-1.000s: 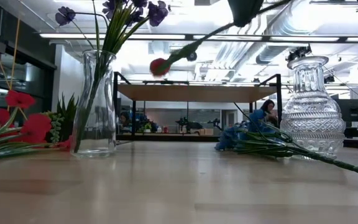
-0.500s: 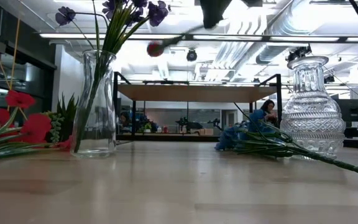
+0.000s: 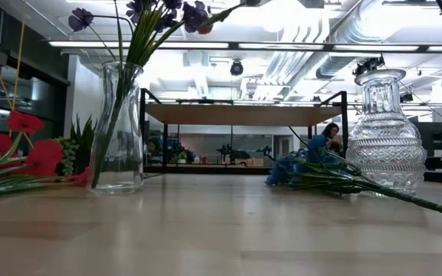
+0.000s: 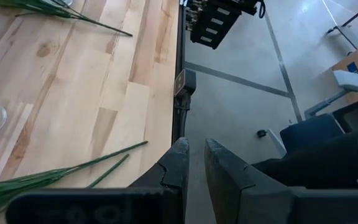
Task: Pick and place flowers into a vace then onto a shelf
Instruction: Put the orange flower into the left transparent flower vase
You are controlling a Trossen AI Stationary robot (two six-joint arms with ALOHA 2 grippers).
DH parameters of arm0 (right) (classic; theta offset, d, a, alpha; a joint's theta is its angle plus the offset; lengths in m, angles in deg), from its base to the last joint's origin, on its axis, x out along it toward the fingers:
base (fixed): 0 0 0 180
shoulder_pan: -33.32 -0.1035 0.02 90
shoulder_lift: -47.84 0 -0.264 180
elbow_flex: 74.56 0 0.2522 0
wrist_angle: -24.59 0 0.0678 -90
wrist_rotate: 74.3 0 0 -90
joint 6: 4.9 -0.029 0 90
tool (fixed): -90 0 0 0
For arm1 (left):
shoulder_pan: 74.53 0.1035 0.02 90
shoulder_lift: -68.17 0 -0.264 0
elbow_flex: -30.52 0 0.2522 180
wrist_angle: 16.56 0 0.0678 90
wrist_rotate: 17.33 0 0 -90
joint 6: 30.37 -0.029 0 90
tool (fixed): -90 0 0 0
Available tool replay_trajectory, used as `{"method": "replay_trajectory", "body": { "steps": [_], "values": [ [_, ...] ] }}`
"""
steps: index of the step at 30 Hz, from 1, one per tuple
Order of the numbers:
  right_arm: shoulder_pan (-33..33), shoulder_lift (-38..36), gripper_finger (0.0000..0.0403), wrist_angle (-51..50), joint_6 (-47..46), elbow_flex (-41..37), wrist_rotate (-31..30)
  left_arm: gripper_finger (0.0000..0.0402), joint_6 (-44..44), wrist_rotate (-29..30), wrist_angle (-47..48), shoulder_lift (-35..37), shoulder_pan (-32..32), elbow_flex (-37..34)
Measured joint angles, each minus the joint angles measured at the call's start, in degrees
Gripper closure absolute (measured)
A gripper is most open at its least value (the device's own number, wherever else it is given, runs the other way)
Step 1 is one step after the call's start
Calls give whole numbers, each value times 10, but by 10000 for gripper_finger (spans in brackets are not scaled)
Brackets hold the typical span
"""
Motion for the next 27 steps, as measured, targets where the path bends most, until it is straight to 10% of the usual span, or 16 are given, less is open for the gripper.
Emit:
{"method": "replay_trajectory", "body": {
  "steps": [27],
  "values": [
    [-29, -189, 403, 32, 198, 0, -228, 314, 0, 131, -52, 0, 0, 0]
  ]
}}
